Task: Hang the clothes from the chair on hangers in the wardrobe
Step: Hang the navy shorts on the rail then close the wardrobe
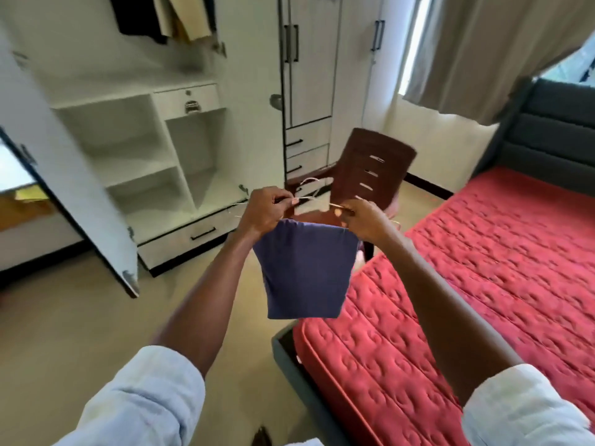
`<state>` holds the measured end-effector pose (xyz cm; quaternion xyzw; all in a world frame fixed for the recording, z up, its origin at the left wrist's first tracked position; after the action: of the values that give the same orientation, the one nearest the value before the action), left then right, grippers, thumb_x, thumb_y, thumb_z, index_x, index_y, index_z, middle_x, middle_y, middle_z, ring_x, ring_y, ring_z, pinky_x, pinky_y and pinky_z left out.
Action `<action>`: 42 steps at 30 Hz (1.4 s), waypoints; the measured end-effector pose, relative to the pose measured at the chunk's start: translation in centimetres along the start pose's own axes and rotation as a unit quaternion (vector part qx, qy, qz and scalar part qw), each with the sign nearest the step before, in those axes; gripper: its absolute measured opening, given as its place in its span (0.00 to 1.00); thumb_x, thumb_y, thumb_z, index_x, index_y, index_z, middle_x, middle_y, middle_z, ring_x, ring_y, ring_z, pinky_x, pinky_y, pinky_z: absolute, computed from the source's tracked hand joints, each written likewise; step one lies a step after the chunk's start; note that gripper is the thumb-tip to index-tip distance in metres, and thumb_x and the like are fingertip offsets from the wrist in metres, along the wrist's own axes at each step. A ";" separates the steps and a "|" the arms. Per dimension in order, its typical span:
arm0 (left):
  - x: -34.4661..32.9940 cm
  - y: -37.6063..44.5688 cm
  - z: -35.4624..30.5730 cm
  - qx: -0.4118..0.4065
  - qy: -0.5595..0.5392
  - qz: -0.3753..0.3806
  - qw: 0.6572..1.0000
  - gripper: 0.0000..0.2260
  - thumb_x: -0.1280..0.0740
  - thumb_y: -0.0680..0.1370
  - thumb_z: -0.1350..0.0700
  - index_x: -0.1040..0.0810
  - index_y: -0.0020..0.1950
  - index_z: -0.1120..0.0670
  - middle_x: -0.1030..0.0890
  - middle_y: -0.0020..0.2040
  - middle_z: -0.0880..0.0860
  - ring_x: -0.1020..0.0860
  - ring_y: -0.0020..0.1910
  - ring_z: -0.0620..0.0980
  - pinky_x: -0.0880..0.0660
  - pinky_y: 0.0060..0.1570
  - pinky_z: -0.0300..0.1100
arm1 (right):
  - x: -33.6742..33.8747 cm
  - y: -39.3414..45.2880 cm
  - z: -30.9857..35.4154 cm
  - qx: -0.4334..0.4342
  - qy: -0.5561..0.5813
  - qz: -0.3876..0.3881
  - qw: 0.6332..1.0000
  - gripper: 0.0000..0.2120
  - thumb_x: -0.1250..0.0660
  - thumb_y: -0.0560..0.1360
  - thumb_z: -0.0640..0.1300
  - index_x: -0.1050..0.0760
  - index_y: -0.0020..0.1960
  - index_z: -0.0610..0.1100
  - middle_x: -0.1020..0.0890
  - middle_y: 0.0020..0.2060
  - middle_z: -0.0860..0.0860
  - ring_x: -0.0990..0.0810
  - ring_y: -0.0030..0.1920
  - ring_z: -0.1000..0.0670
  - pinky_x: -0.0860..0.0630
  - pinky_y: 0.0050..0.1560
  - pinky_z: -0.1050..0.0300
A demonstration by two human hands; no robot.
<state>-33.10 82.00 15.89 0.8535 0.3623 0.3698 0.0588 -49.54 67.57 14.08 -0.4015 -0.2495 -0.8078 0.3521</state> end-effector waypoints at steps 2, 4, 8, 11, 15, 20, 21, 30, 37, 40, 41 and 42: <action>3.9 2.1 3.2 0.008 0.024 -0.022 0.999 0.05 0.28 0.76 0.56 0.15 0.48 0.57 0.17 0.42 0.50 0.21 0.41 0.45 0.31 0.42 0.28 | -1.8 3.3 2.6 0.007 -0.004 -0.009 1.000 0.13 0.36 0.78 0.46 0.28 0.34 0.46 0.23 0.32 0.48 0.24 0.37 0.44 0.26 0.41 0.49; 7.2 4.1 5.6 0.011 0.038 -0.027 0.999 0.06 0.29 0.77 0.56 0.15 0.49 0.58 0.16 0.43 0.53 0.20 0.43 0.48 0.26 0.46 0.36 | -3.3 6.1 5.5 0.014 0.005 -0.022 1.000 0.10 0.36 0.78 0.45 0.24 0.38 0.48 0.20 0.35 0.49 0.21 0.41 0.43 0.26 0.40 0.51; 14.1 8.8 9.6 -0.001 0.132 -0.057 0.990 0.07 0.32 0.78 0.57 0.15 0.47 0.58 0.16 0.44 0.56 0.20 0.44 0.53 0.27 0.46 0.43 | -6.2 12.2 13.3 0.038 -0.015 -0.054 0.998 0.07 0.39 0.78 0.45 0.22 0.46 0.49 0.18 0.43 0.48 0.20 0.45 0.42 0.28 0.41 0.52; 18.9 12.5 11.7 -0.011 0.249 -0.100 0.963 0.10 0.37 0.80 0.55 0.15 0.52 0.55 0.16 0.49 0.55 0.21 0.49 0.55 0.27 0.49 0.46 | -7.7 16.5 19.0 0.062 -0.015 -0.055 0.996 0.10 0.41 0.81 0.47 0.24 0.43 0.50 0.20 0.40 0.47 0.23 0.43 0.42 0.32 0.41 0.53; 25.0 18.5 14.2 -0.020 0.349 -0.110 0.930 0.14 0.43 0.83 0.53 0.18 0.54 0.53 0.16 0.50 0.55 0.20 0.50 0.59 0.24 0.49 0.50 | -8.6 23.4 26.0 0.093 0.010 -0.039 0.995 0.11 0.40 0.80 0.47 0.23 0.42 0.47 0.19 0.42 0.45 0.21 0.45 0.40 0.25 0.46 0.51; 33.1 26.2 16.8 -0.008 0.353 -0.149 0.924 0.13 0.42 0.83 0.55 0.18 0.54 0.56 0.16 0.50 0.58 0.20 0.50 0.61 0.24 0.50 0.53 | -9.0 32.0 33.1 0.186 -0.026 0.022 0.982 0.09 0.41 0.78 0.42 0.26 0.54 0.52 0.18 0.48 0.46 0.20 0.47 0.42 0.23 0.47 0.50; 34.4 27.7 17.3 -0.006 0.355 -0.156 0.922 0.12 0.41 0.82 0.55 0.18 0.52 0.56 0.16 0.49 0.58 0.20 0.50 0.61 0.25 0.50 0.54 | -8.9 33.4 34.0 0.203 -0.021 0.026 0.979 0.11 0.41 0.80 0.44 0.27 0.59 0.53 0.18 0.50 0.46 0.19 0.47 0.42 0.21 0.49 0.48; 48.9 43.2 21.2 -0.024 0.323 -0.287 0.901 0.11 0.38 0.80 0.55 0.16 0.52 0.55 0.15 0.45 0.57 0.20 0.44 0.58 0.33 0.41 0.42 | -7.4 49.1 44.9 0.251 0.196 -0.027 0.948 0.09 0.46 0.82 0.40 0.26 0.52 0.45 0.21 0.36 0.43 0.21 0.31 0.47 0.29 0.25 0.57; 57.0 52.3 25.8 -0.003 0.254 -0.328 0.910 0.22 0.42 0.81 0.60 0.35 0.76 0.56 0.32 0.74 0.60 0.33 0.73 0.58 0.36 0.72 0.53 | -4.1 60.0 59.2 0.353 0.067 -0.171 0.917 0.09 0.42 0.80 0.38 0.24 0.51 0.38 0.20 0.42 0.41 0.20 0.41 0.40 0.22 0.42 0.47; 60.0 53.7 27.1 -0.037 0.148 -0.379 0.913 0.18 0.46 0.85 0.56 0.34 0.74 0.56 0.25 0.66 0.58 0.25 0.63 0.56 0.30 0.66 0.53 | -2.3 64.5 65.2 0.374 0.039 -0.215 0.901 0.08 0.42 0.79 0.39 0.26 0.47 0.37 0.21 0.43 0.39 0.25 0.40 0.40 0.32 0.38 0.52; 60.7 54.2 27.8 -0.041 0.107 -0.392 0.913 0.18 0.47 0.85 0.53 0.34 0.74 0.54 0.25 0.67 0.56 0.26 0.64 0.54 0.31 0.67 0.52 | -1.5 65.7 67.0 0.378 0.037 -0.231 0.896 0.09 0.43 0.80 0.39 0.26 0.48 0.37 0.21 0.45 0.38 0.26 0.40 0.40 0.34 0.39 0.53; 61.7 55.1 28.5 -0.046 0.074 -0.397 0.914 0.19 0.48 0.86 0.50 0.35 0.75 0.52 0.26 0.69 0.55 0.27 0.67 0.53 0.32 0.69 0.52 | -0.7 67.1 69.2 0.382 0.035 -0.246 0.890 0.09 0.43 0.80 0.40 0.26 0.49 0.36 0.22 0.47 0.37 0.25 0.42 0.39 0.35 0.40 0.53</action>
<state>46.43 87.38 51.95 0.6060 0.6570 0.3948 0.2129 35.13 73.16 59.86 -0.1331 -0.6168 -0.7246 0.2771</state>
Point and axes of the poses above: each hand's wrist, its own y-axis towards the middle knuckle, its own x-axis out of the back of the hand, z = x × y, the point moved 8 cm from there along y, towards the middle knuckle
